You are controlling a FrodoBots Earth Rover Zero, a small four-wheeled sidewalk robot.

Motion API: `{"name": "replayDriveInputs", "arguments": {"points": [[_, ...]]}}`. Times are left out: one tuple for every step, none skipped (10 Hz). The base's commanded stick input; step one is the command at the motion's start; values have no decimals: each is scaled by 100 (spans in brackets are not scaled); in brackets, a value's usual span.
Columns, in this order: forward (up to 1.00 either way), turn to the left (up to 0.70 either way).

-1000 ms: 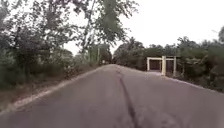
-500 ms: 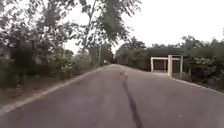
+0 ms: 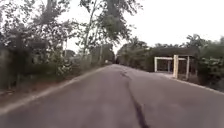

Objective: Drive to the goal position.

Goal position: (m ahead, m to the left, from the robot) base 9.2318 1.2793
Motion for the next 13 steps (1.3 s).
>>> {"name": "replayDriveInputs", "arguments": {"points": [[100,0],[100,0],[100,0],[100,0],[100,0],[100,0],[100,0],[100,-13],[100,-36],[100,-40],[100,-40],[100,-40],[100,-40]]}}
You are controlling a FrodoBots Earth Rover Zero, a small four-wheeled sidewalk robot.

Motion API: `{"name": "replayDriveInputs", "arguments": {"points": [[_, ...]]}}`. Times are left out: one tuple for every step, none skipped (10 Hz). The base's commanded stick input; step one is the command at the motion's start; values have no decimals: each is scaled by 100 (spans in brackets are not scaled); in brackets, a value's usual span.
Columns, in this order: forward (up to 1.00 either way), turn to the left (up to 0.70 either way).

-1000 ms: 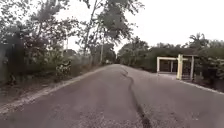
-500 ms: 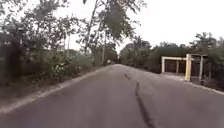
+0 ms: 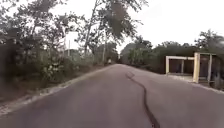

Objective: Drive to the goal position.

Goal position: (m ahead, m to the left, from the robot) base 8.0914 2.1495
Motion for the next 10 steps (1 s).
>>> {"name": "replayDriveInputs", "arguments": {"points": [[100,-40],[100,-36],[100,-2],[100,-1],[100,0],[100,0],[100,0],[100,0],[100,0],[100,0]]}}
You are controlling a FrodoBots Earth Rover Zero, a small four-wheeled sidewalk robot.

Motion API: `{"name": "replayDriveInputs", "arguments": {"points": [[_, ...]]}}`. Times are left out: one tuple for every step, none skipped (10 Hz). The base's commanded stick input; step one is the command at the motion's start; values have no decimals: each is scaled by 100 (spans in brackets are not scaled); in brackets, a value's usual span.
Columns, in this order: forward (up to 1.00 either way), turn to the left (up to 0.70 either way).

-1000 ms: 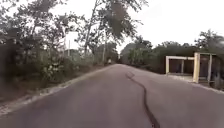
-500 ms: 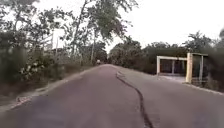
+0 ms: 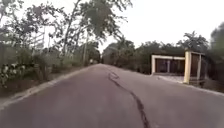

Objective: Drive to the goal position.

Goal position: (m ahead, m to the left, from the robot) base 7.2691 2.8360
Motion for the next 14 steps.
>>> {"name": "replayDriveInputs", "arguments": {"points": [[100,0],[100,0],[100,0],[100,0],[100,0],[100,0],[100,0],[100,0],[100,0],[100,0],[100,0],[100,0],[100,0],[100,0]]}}
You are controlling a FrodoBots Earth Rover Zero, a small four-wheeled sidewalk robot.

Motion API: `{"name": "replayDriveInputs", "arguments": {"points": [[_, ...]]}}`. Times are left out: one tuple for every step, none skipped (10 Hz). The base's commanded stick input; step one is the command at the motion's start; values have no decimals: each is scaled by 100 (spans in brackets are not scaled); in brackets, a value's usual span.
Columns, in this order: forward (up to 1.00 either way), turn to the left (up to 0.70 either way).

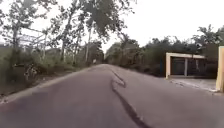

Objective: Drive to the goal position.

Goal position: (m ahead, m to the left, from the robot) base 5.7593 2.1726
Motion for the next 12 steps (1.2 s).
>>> {"name": "replayDriveInputs", "arguments": {"points": [[100,0],[100,0],[100,0],[100,0],[100,0],[100,0],[100,0],[100,0],[100,0],[100,0],[100,0],[100,0]]}}
